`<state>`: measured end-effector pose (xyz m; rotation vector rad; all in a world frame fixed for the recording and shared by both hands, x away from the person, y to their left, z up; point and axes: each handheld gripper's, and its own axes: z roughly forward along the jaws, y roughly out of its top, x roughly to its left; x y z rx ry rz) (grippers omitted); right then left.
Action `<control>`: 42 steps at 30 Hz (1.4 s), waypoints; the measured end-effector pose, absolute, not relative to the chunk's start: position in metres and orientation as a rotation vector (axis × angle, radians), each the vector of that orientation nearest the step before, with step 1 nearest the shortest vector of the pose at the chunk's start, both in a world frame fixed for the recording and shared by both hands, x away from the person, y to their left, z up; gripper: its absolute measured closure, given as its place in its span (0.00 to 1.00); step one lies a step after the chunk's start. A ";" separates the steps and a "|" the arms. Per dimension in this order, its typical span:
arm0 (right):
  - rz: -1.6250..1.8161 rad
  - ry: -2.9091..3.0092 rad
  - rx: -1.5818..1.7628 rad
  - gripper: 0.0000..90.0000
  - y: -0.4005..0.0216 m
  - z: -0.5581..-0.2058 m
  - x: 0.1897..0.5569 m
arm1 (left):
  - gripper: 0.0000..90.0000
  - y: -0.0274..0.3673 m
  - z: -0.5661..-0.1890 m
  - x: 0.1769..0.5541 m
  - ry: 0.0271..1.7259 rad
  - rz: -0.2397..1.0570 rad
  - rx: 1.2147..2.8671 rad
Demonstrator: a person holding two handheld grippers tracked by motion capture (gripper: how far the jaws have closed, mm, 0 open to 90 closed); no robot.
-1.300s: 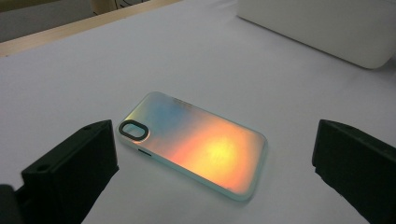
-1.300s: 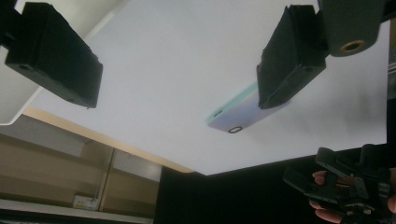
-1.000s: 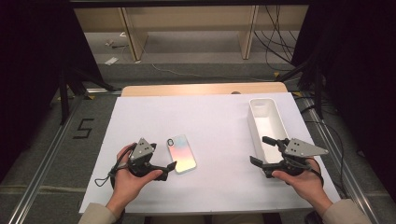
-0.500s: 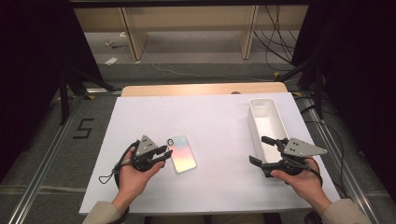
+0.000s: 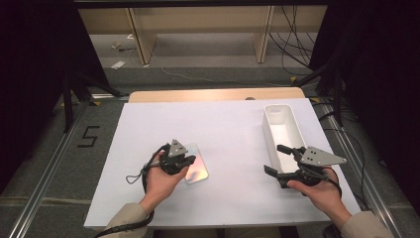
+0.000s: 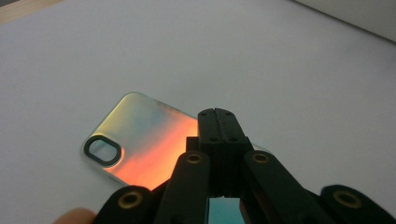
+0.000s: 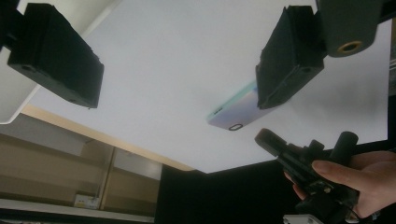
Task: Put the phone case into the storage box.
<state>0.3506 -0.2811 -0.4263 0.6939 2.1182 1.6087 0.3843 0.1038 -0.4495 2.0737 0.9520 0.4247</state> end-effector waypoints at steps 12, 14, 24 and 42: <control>1.610 2.119 0.697 0.18 -0.282 -0.426 0.351 | 1.00 0.069 -0.463 0.396 0.919 0.376 2.176; 1.609 2.120 0.695 0.18 -0.282 -0.426 0.351 | 1.00 0.064 -0.466 0.397 0.917 0.369 2.189; 1.611 2.125 0.697 0.18 -0.282 -0.426 0.351 | 1.00 0.047 -0.477 0.399 0.908 0.331 2.244; 1.619 2.126 0.698 0.18 -0.283 -0.426 0.350 | 1.00 0.052 -0.481 0.397 0.952 0.293 2.290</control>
